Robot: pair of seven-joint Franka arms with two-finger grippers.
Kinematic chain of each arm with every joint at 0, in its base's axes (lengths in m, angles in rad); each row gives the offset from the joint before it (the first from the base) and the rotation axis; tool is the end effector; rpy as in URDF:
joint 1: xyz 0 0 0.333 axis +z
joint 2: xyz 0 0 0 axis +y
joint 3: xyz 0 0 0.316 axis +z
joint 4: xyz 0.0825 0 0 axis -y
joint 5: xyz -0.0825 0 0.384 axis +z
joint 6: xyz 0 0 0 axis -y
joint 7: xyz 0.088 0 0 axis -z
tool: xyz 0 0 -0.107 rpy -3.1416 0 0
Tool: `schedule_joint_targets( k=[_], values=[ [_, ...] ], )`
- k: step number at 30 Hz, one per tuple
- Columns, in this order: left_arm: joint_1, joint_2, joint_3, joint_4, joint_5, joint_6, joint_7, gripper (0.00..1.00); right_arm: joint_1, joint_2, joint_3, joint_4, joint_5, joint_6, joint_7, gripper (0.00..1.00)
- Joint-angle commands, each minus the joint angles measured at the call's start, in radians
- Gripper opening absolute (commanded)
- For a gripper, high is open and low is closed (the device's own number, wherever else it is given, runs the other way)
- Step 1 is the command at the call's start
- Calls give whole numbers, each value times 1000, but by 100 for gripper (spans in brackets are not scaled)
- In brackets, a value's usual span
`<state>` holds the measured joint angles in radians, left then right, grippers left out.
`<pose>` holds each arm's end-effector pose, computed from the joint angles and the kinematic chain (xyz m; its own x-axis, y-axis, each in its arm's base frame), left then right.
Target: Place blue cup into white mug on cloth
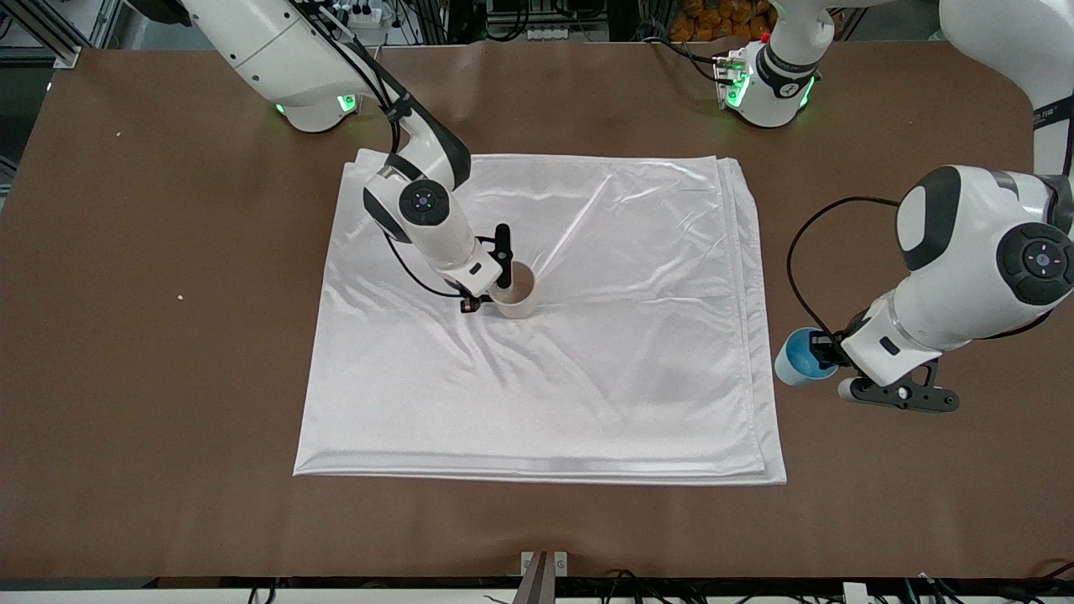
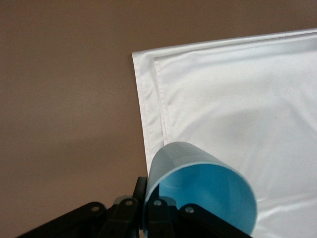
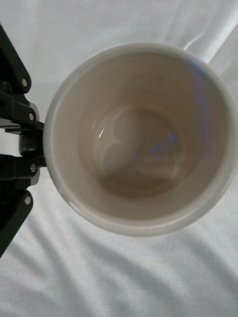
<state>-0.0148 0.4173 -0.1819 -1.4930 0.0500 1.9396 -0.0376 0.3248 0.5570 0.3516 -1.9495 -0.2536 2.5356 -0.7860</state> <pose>0.6743 -0.1124 0.4377 0.9867 -0.1584 0.0352 -0.1594 -0.9868 0.0275 0.4921 0.3874 0.2128 -0.0413 0.9965 0.0722 0.9985 0.0386 0.0377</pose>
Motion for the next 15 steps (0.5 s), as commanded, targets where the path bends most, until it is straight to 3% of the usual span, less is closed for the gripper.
schedule_joint_targets(
  k=[1,5,9,12,15],
  values=[
    [-4,-15,-19,2,14,-21,-10,0,13,6,-13,26,-32,-8,44,54],
    [-5,-15,-27,2,13,-21,-11,0,11,3,-13,24,-32,-9,44,60],
    [-5,-15,-28,2,10,-21,-13,0,8,-8,-11,27,-32,-17,45,78],
    [-5,-15,-28,2,10,-25,-13,0,5,-43,-11,24,-29,-24,47,100],
    [-5,-15,-30,2,8,-25,-13,0,-6,-86,-10,26,-29,-93,45,100]
  ],
)
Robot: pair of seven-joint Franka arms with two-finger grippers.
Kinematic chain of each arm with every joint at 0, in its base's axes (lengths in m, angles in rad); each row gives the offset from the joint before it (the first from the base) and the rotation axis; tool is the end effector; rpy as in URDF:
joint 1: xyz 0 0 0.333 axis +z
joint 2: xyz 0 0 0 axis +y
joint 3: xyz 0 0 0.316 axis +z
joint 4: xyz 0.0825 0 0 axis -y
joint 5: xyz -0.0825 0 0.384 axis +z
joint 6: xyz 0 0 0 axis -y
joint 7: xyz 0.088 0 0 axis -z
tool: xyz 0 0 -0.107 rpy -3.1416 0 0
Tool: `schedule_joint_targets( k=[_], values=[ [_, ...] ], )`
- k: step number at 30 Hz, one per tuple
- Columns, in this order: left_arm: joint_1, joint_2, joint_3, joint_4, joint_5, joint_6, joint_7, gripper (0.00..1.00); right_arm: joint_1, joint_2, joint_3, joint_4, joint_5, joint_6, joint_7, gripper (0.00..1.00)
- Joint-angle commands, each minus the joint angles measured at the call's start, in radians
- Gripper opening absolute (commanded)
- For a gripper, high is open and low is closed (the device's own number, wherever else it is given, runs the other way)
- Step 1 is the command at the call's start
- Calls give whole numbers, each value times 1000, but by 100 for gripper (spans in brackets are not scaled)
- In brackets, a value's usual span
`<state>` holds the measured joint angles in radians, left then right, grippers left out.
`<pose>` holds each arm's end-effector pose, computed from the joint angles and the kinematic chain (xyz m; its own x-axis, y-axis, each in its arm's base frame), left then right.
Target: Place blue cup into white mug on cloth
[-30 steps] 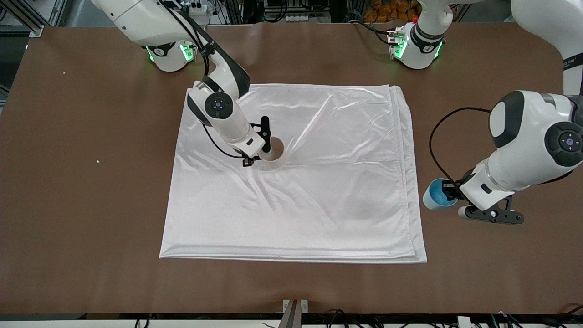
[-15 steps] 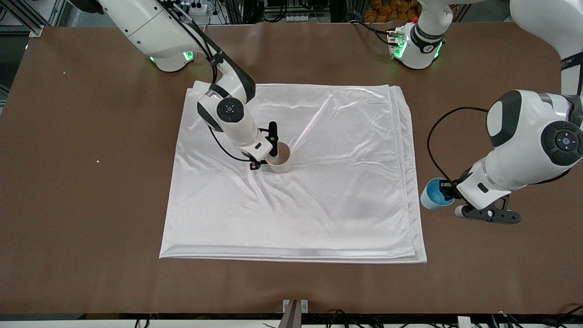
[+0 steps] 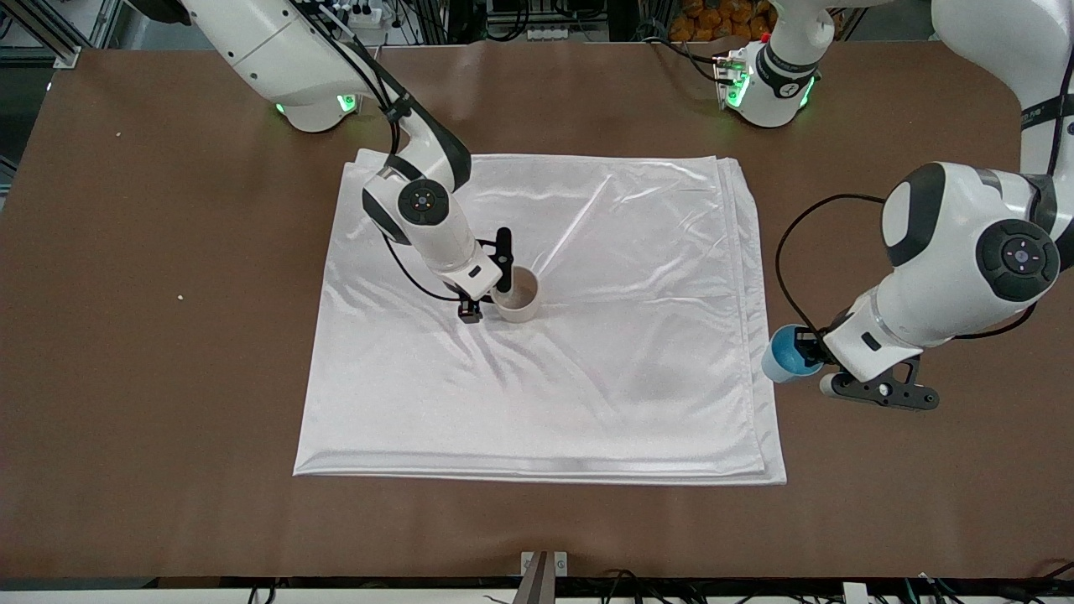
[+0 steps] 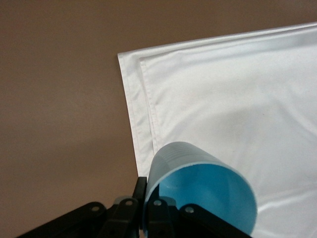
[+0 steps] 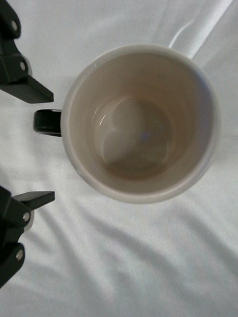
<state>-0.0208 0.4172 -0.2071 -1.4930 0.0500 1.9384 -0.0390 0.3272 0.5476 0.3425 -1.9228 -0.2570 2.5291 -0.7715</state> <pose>0.6707 -0.1308 0.4388 0.9820 -0.1853 0.0356 -0.1866 -0.9817 0.0375 0.5035 0.3880 0.2273 -0.0216 0.9966 0.0796 0.9977 0.0164 0.0657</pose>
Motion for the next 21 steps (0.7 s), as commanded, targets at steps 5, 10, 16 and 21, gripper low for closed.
schedule_joint_targets(
  k=[5,10,16,21],
  values=[
    [2,-17,-20,3,8,-24,-12,0,-36,-158,1,-1,-21,-182,20,100],
    [1,-17,-32,5,8,-24,-53,0,-72,-235,6,-2,-15,-243,17,100],
    [-2,-15,-63,19,11,-47,-114,0,-99,-334,4,2,13,-357,20,100],
    [-27,-17,-72,19,10,-53,-176,0,-117,-408,1,24,27,-461,29,100]
  ],
)
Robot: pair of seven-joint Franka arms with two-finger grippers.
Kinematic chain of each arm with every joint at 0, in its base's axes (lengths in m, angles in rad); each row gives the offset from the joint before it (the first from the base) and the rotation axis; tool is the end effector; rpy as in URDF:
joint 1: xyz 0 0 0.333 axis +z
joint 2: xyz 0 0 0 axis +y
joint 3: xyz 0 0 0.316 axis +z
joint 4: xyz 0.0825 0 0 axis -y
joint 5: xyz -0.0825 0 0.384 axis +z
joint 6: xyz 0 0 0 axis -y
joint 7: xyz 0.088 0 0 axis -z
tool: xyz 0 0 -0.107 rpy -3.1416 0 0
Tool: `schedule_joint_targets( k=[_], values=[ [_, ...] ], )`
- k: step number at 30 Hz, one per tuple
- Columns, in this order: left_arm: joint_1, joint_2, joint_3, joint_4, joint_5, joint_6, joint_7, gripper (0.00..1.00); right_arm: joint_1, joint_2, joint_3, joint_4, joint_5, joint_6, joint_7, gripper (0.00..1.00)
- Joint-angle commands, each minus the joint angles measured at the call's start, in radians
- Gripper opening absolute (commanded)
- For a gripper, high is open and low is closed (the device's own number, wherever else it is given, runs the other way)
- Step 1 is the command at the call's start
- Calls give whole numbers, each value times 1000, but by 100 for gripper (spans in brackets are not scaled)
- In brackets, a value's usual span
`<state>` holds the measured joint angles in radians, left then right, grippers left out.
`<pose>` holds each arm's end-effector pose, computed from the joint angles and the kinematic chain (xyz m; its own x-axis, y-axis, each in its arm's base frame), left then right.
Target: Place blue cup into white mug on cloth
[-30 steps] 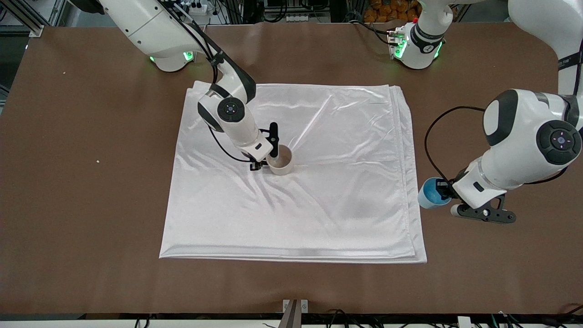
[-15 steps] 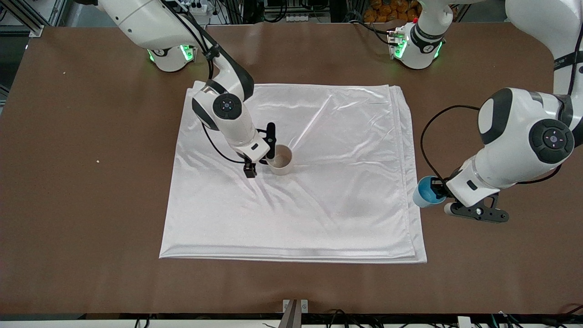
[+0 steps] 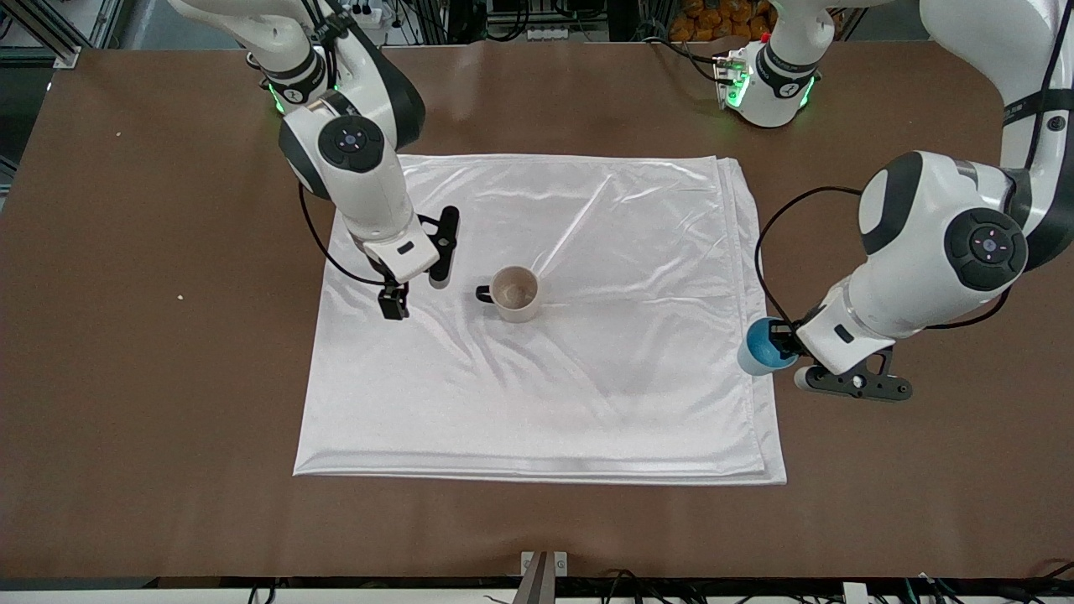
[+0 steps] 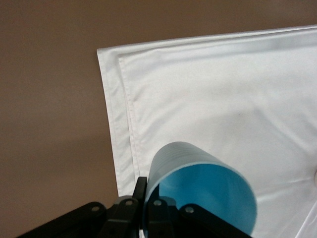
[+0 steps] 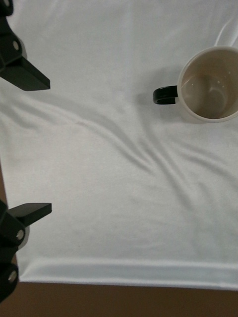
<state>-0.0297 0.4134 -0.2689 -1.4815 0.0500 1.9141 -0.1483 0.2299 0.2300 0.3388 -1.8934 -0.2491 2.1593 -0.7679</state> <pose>0.6598 -0.1710 0.4480 0.9896 -0.1416 0.0246 -0.1429 -0.9877 0.0636 0.5280 0.3141 0.3947 0.1148 0.9913 -0.0637 0.9859 -0.1058 0.1295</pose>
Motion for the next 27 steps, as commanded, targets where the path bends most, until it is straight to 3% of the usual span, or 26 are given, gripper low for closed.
schedule_joint_targets(
  k=[1,6,14,21,27],
  values=[
    [-27,-13,-12,7,10,-29,-80,0,-24,-101,5,3,19,-110,27,100],
    [-45,-24,-38,7,10,-29,-151,0,-60,-147,2,34,19,-183,27,100],
    [-68,-22,-144,7,18,-29,-362,0,-124,-239,2,36,21,-259,27,100],
    [-159,-9,-151,6,17,-24,-508,0,-187,-308,-4,36,83,-318,35,100],
    [-266,33,-141,7,22,55,-669,0,-196,-377,-32,34,91,-386,90,100]
  ],
)
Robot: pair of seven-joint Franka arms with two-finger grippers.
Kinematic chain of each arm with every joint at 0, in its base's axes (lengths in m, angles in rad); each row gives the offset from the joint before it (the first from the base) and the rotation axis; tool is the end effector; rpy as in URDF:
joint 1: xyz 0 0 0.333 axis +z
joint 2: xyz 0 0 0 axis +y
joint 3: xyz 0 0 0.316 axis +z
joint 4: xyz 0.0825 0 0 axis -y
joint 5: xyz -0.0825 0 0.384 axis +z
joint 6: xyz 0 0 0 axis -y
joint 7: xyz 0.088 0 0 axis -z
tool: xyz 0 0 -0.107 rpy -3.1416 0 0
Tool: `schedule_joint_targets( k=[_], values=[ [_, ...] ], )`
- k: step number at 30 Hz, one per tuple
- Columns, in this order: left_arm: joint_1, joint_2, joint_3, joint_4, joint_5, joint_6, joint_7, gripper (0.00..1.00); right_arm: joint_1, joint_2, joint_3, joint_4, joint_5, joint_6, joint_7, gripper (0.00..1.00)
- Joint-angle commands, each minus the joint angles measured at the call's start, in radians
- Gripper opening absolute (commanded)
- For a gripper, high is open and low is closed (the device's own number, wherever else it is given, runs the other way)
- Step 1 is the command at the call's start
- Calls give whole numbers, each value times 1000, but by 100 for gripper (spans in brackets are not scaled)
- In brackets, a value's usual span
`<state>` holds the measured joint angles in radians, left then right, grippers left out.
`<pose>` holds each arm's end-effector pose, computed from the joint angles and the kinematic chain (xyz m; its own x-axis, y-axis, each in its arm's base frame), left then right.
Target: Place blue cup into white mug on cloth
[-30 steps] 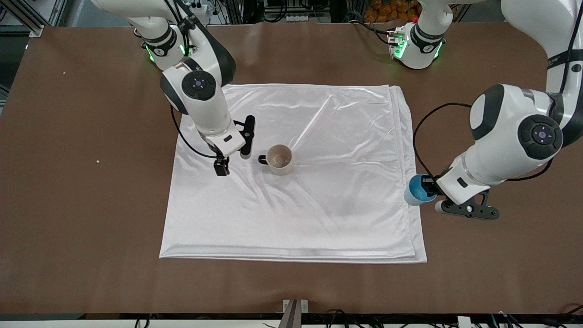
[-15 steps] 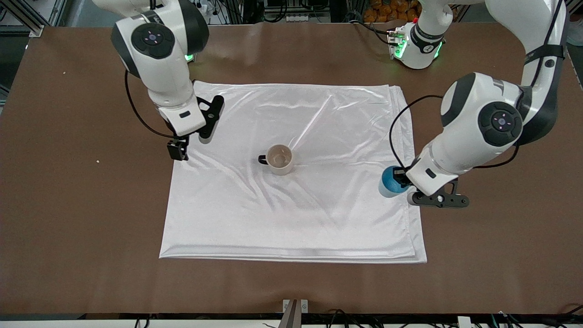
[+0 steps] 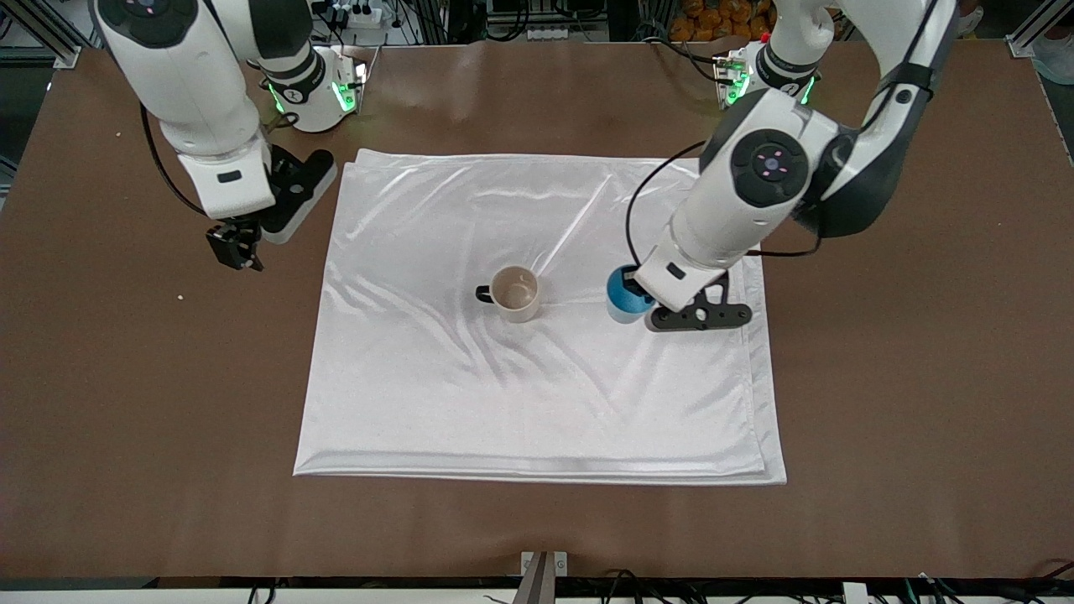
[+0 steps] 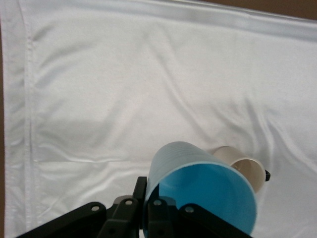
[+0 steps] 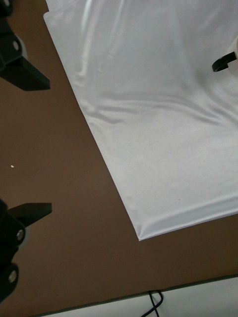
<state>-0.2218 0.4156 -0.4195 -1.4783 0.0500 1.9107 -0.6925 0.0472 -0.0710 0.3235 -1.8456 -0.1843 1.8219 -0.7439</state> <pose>0.5713 -0.3685 0.4595 0.9969 0.0696 -0.0355 0.0735 -0.9897 0.1226 0.5133 0.1883 0.5540 0.4090 0.9061 -0.1081 0.9051 -0.3878 0.1743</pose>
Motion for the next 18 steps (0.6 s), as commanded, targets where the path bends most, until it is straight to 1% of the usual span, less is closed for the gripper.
schedule_joint_targets(
  k=[1,4,7,11,14,18],
  values=[
    [-85,40,10,4,22,76,-148,0,-13,-87,-23,-14,26,-62,93,100],
    [-117,61,11,4,24,117,-189,0,-13,-92,-43,-4,28,-104,178,100],
    [-145,81,15,4,30,155,-219,0,-15,-78,-70,48,32,-160,245,100],
    [-177,113,16,4,34,201,-229,0,-36,-38,-103,123,69,-216,288,100],
    [-203,146,18,3,39,244,-268,0,-53,-10,-107,169,77,-243,290,100],
    [-251,178,42,3,65,294,-305,0,-72,30,-107,224,79,-250,290,100]
  ],
)
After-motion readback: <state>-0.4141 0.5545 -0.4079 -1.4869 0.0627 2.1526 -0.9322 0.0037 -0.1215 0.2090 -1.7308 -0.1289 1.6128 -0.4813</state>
